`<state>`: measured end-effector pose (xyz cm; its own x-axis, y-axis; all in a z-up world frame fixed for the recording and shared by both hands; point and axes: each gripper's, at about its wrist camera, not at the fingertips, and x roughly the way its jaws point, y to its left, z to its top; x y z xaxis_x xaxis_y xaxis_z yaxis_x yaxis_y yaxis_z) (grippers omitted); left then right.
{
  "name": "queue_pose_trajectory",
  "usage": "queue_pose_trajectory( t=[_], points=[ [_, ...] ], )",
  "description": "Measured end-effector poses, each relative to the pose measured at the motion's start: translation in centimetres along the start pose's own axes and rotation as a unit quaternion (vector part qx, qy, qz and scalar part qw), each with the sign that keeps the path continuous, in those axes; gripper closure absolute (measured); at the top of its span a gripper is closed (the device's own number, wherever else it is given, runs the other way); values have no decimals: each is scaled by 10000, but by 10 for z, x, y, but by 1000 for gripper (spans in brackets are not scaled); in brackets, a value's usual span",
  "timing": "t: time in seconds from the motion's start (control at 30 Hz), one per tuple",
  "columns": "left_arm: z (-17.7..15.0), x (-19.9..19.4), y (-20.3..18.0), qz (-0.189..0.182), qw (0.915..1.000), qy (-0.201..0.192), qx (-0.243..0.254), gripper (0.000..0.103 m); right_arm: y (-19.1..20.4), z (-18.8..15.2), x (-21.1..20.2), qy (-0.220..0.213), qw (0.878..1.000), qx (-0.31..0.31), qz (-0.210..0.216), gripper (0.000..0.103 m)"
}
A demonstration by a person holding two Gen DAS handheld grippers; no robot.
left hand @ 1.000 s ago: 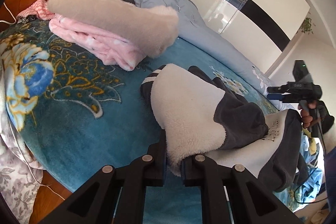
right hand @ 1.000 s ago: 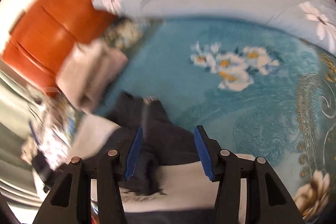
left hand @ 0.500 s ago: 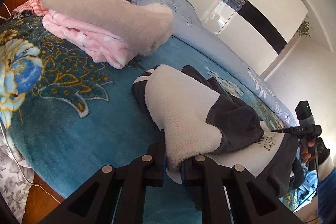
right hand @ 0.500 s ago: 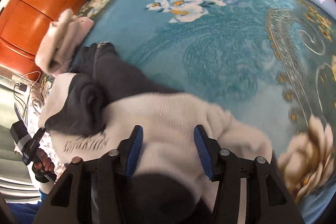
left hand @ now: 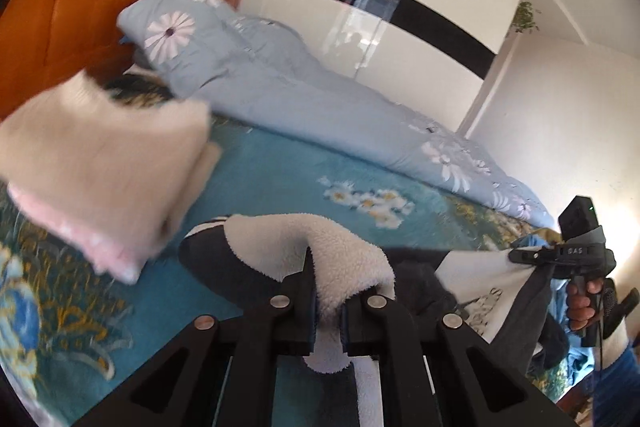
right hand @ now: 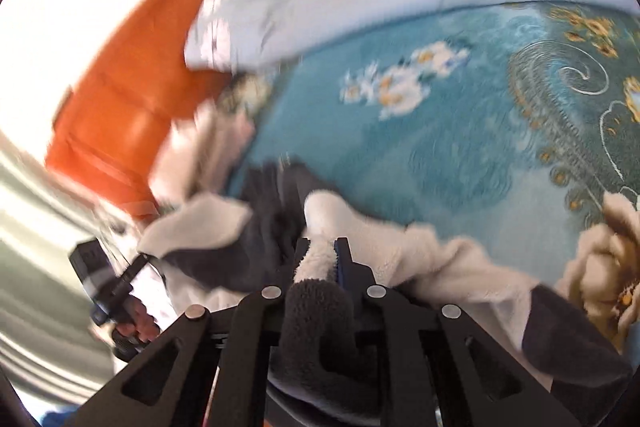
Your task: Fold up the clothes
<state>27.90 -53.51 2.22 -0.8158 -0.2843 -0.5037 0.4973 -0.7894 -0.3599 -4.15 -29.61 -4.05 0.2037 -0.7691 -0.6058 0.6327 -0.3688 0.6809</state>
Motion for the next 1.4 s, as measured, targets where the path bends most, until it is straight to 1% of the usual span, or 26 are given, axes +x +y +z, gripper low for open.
queue_pose_trajectory(
  t=[0.03,0.1,0.17,0.23,0.3,0.37,0.43,0.5,0.53,0.6,0.67,0.7,0.73,0.8,0.87,0.93,0.97,1.0,1.03,1.07,1.1,1.17,1.23,1.27,1.33,1.4],
  points=[
    [23,8,-16,-132,9997,-82,179,94,-5,9,-10,-173,9996,147,146,92],
    [64,19,-50,-309,9975,-273,576,94,-8,28,-26,-524,9979,275,267,92],
    [103,26,-76,-422,9946,-487,809,94,-4,47,-50,-885,9956,244,197,92],
    [132,27,-84,-559,9915,-866,796,94,1,59,-87,-1308,9912,175,129,92],
    [150,31,-79,-698,9882,-1206,637,94,8,65,-122,-1811,9834,-28,115,92],
    [156,50,-62,-621,9917,-1083,312,94,12,63,-151,-2242,9742,-254,27,92],
    [150,84,-43,-459,9966,-686,50,94,-4,62,-143,-2126,9765,-146,-308,92],
    [132,133,-28,-216,9997,-73,-96,93,-23,61,-130,-1940,9787,7,-674,91],
    [119,158,-21,-105,9995,239,-202,93,-32,60,-123,-1845,9791,84,-857,91],
    [91,199,-5,38,9959,757,-490,94,-45,51,-106,-1593,9823,144,-975,91],
    [65,229,6,241,9906,1134,-720,94,-57,41,-88,-1330,9853,189,-1057,91],
    [53,240,11,346,9883,1263,-779,94,-63,36,-79,-1199,9865,212,-1097,91],
    [44,245,15,408,9873,1308,-798,94,-68,31,-70,-1067,9875,235,-1138,91],
    [32,246,22,404,9864,1337,-862,93,-80,21,-52,-803,9889,280,-1218,91],
    [24,240,25,263,9856,1355,-981,92,-92,10,-34,-539,9896,325,-1297,89],
    [20,228,25,153,9856,1375,-973,91,-89,0,-35,-554,9880,131,-1432,88],
    [18,221,24,103,9857,1385,-951,87,-84,-4,-38,-624,9866,2,-1505,85],
    [16,214,23,53,9858,1396,-929,78,-80,-6,-41,-705,9853,-94,-1554,82],
    [14,206,23,3,9859,1406,-908,74,-77,-9,-43,-789,9839,-179,-1595,79],
    [10,198,22,-62,9863,1404,-863,63,-72,-12,-48,-873,9827,-234,-1617,73],
    [5,189,22,-143,9870,1382,-809,56,-67,-15,-55,-948,9821,-278,-1605,68],
    [-6,168,22,-242,9880,1340,-728,51,-57,-24,-70,-1092,9805,-363,-1592,60],
    [-21,146,21,-278,9894,1273,-636,48,-49,-39,-88,-1243,9762,-408,-1728,60],
    [-27,137,19,-218,9905,1245,-536,47,-47,-49,-98,-1296,9741,-400,-1808,60],
    [-34,126,13,22,9923,1219,-237,47,-47,-69,-116,-1391,9704,-284,-1952,60],
    [-33,125,1,291,9919,1234,121,46,-50,-85,-125,-1375,9708,-128,-1961,60]
  ],
)
